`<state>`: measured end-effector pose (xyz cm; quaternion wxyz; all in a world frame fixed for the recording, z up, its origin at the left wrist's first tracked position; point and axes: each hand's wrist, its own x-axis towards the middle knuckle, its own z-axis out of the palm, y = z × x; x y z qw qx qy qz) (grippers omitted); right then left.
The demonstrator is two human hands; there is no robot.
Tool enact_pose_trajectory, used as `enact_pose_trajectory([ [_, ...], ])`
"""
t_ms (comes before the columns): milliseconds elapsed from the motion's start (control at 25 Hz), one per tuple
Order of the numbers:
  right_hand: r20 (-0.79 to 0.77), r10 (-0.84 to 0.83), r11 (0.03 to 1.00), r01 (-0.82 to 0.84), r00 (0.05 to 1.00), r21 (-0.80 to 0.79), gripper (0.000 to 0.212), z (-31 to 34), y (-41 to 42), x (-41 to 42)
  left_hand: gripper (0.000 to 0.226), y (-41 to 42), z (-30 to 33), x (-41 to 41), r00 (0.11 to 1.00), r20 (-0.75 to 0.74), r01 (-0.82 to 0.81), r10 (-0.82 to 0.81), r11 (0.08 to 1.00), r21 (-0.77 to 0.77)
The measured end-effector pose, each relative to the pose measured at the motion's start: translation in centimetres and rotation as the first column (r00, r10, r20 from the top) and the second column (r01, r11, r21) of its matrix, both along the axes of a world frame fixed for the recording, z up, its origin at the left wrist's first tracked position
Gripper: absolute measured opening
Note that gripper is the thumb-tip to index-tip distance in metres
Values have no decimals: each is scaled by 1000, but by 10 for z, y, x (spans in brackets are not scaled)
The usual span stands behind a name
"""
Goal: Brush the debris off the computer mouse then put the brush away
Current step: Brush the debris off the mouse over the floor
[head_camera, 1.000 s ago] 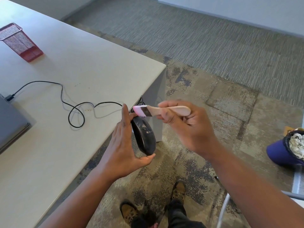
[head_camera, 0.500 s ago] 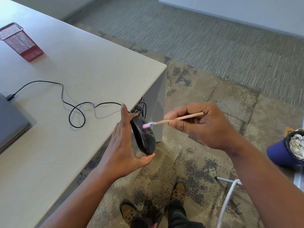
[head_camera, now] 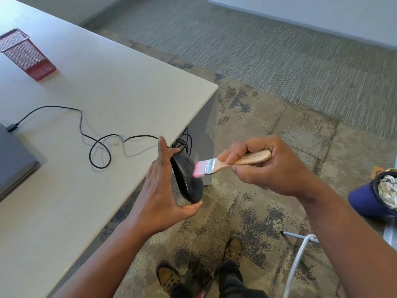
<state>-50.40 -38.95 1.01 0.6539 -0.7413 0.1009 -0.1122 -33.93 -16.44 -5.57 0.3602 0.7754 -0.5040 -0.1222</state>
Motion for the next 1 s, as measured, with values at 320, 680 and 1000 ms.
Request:
enact_pose_trajectory([
  [320,-103,-9,1000,10,995,9,17,-9,-9,-6,153,-2,1,2,1000,-10,13,-13,999,-31],
  [680,0,33,982,-33,999,186,15,-16,-8,-2,157,-2,-3,4,999,-38,-8,4,995,-100],
  [1000,54,-115,873,75,992,481,22,-24,-13,0,157,2,-8,5,995,-104,-12,-4,988,-152],
])
